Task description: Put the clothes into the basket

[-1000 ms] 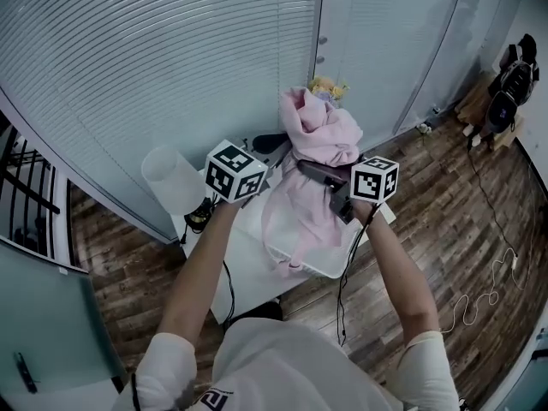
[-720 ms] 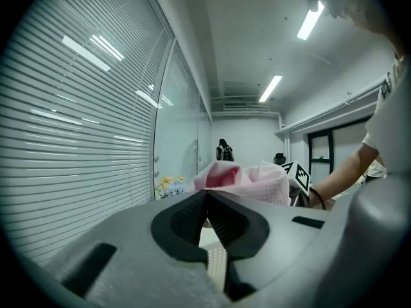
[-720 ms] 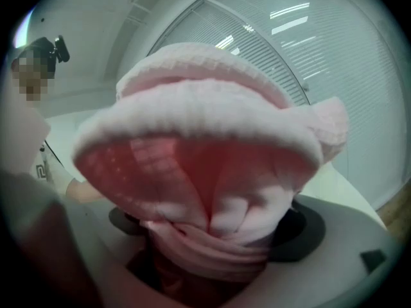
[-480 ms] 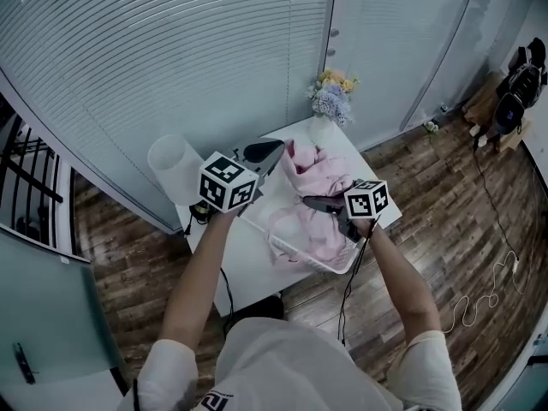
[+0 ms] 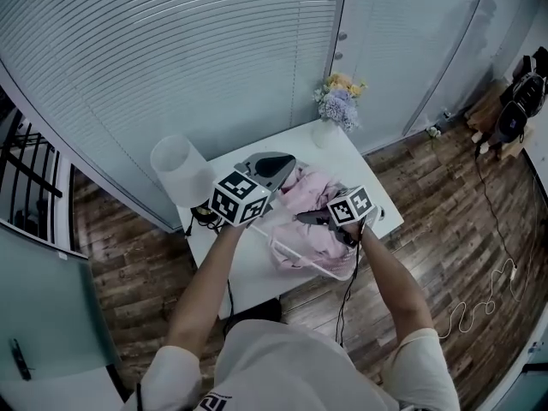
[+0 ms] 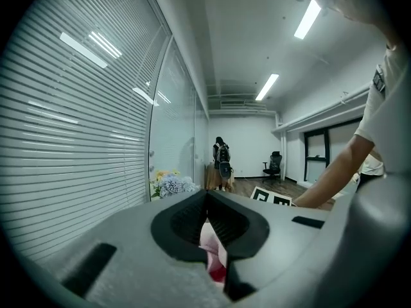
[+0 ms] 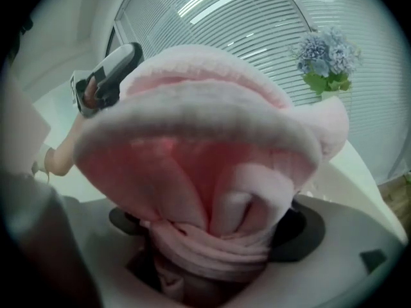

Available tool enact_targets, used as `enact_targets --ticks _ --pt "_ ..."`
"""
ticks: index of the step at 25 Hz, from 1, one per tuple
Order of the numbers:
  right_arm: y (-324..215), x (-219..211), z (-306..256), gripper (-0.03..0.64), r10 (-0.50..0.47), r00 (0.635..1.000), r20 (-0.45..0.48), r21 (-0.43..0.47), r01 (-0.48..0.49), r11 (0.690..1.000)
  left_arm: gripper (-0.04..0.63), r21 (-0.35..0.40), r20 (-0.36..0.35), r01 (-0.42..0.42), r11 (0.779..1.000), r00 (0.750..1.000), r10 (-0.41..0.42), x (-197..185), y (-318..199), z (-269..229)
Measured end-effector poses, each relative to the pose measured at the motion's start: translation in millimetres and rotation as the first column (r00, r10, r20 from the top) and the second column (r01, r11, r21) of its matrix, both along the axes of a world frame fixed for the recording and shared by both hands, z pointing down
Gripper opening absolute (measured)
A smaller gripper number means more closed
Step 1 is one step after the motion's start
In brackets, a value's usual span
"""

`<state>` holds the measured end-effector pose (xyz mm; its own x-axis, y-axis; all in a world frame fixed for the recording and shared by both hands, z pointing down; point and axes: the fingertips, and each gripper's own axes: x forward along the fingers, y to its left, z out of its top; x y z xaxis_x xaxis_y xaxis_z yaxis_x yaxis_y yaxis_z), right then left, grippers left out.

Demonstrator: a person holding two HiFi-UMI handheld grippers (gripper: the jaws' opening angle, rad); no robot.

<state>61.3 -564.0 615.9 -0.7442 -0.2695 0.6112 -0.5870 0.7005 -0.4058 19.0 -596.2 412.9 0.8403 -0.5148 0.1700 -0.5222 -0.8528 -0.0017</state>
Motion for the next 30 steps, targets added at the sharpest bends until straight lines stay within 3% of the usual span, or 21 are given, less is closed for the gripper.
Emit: enact_targets --ticks 7,13,26,30 --pt "3 0 39 0.532 -0.079 0.987 -0.143 -0.040 0.074 0.996 0.014 -0.023 0.006 0.011 1.000 1.000 -0.011 -7 -12 10" --pt "1 2 34 0.534 -0.138 0.970 -0.202 0.017 0.144 0.989 0.014 -0.032 0.008 0.009 0.999 1.000 -0.009 0 -17 13" --pt "-19 -3 2 0.528 -0.035 0.995 -0.092 0.106 0.044 0.993 0.014 -0.068 -0.013 0.011 0.998 1.000 -0.011 2 -9 23" --pt "-27 -5 -9 0.451 -0.029 0.996 -0.083 0.133 0.040 0.990 0.014 -0.072 -0.011 0.018 0.997 1.000 -0.019 -2 -8 25"
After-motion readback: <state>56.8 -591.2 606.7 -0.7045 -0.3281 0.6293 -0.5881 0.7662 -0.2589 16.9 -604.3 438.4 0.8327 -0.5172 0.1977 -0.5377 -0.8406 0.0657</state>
